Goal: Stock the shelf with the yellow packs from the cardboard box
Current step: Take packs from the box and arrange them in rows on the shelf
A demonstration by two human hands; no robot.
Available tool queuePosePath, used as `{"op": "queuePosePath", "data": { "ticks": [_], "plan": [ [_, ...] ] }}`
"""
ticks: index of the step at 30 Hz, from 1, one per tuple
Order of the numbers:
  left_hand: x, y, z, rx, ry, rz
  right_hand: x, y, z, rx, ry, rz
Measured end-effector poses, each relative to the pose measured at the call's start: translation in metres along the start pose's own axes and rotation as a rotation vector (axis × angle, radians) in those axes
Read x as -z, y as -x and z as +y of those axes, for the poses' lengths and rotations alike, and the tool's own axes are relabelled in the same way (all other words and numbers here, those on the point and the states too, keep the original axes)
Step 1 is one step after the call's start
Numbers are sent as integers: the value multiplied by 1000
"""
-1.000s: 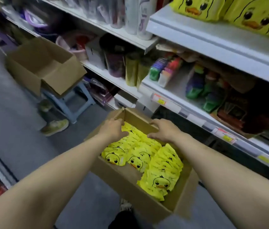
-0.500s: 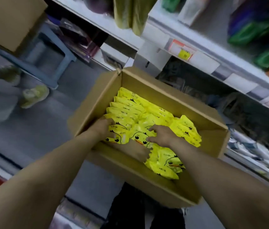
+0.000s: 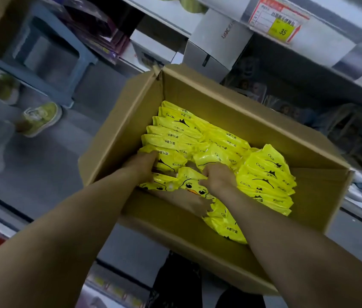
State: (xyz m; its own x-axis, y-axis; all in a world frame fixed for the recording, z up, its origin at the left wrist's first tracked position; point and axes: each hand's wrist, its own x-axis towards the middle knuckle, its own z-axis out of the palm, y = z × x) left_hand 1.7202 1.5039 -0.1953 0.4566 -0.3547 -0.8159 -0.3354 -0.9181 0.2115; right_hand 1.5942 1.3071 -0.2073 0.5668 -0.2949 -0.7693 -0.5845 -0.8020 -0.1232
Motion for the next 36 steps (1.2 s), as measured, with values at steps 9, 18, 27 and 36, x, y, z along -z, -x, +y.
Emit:
{"op": "queuePosePath", "data": {
  "ticks": [9, 18, 27, 36],
  "plan": [
    [37, 51, 20, 58, 87, -1, 42, 41, 14, 134, -455, -33],
    [76, 144, 110, -13, 437, 27, 119, 125, 86, 153, -541, 65],
    [63, 235, 260, -172, 957, -79, 167, 246, 224, 191, -856, 145],
    [70, 350, 449, -463, 754, 89, 226, 371, 398, 250, -889, 342]
  ]
}}
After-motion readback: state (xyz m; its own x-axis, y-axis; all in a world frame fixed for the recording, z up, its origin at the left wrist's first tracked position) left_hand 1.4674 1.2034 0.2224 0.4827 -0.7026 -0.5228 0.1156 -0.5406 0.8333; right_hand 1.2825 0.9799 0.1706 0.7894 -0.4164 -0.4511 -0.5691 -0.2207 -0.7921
